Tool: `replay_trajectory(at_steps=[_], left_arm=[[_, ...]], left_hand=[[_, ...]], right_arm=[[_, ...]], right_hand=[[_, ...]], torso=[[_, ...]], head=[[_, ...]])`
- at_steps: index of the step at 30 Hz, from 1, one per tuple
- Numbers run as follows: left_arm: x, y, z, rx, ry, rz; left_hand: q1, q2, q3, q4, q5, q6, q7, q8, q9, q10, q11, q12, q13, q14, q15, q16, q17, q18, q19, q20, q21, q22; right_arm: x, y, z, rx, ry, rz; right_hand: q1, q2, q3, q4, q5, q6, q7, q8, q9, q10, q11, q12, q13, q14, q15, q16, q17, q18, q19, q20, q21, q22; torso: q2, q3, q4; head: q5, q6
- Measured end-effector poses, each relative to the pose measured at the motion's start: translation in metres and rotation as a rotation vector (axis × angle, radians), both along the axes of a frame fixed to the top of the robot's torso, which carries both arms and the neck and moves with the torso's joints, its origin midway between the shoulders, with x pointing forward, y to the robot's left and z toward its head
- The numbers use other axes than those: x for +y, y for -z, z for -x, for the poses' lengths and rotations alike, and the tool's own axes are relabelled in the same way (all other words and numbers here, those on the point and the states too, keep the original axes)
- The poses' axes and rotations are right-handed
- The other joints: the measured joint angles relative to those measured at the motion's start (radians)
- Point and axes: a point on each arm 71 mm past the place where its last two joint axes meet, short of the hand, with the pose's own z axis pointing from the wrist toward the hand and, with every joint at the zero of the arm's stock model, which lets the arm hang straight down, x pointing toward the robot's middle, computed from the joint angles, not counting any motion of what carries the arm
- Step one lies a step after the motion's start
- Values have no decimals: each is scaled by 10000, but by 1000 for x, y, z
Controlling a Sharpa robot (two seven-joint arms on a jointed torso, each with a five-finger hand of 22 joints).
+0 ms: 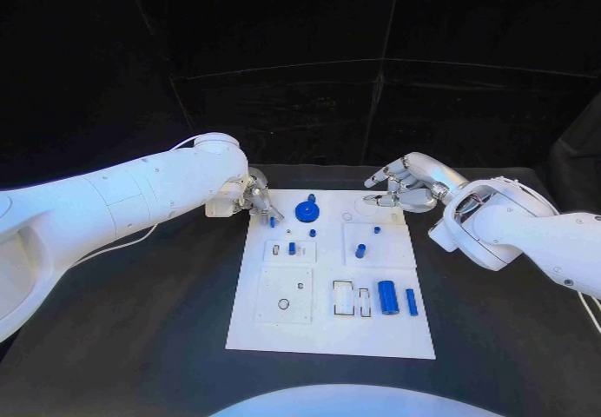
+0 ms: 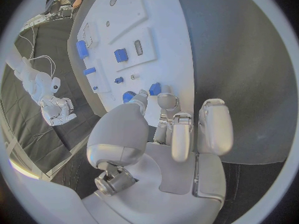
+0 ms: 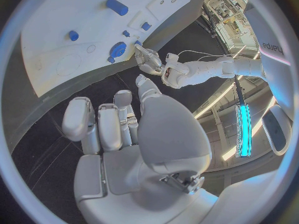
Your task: Assemble the parts on the task board
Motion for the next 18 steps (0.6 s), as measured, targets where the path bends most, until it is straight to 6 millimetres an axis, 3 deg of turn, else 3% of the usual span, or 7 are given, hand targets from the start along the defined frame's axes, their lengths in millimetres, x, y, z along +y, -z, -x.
replay_trajectory(at_steps=[6,14,16,18], left_arm=[[-1,0,0,-28,41,115],[-3,-1,0,-93,111,354],[-4,-1,0,-145,109,437],[-3,-1,1,-199,100,511]], left_hand=[[626,260,205,-396,0,29,-29,0,-63,0,0,43,-9,0,0,0,0,0,0,0,0,0],[1862,740,1053,-1295,-3,-20,-63,-118,-180,-93,-90,44,-66,0,0,0,0,0,0,0,0,-1],[2111,781,1419,-1593,-34,-73,-73,-179,-193,-122,-87,43,-66,0,0,0,0,1,0,0,-39,8],[2190,772,1591,-1570,-44,-72,-74,-184,-193,-118,-88,-17,-90,0,0,0,0,0,0,0,-70,8]], right_arm=[[0,0,0,0,-1,0],[0,0,-1,2,2,1],[1,0,-1,2,1,1],[1,0,-1,3,2,1]], right_hand=[[0,0,0,0,0,0,0,0,0,0,0,0,1,0,0,0,0,0,0,0,0,0],[39,39,0,0,0,0,0,0,0,0,0,0,0,0,0,0,0,1,0,0,0,1],[39,39,0,0,0,0,0,0,0,0,0,0,1,0,0,0,0,1,0,0,0,1],[39,39,0,0,0,0,0,0,0,0,0,0,1,0,0,0,1,1,0,0,0,1]], torso=[[0,1,2],[0,3,3],[0,3,3],[0,3,3]], head=[[-6,-8],[-15,-29],[-11,-31],[-10,-39]])
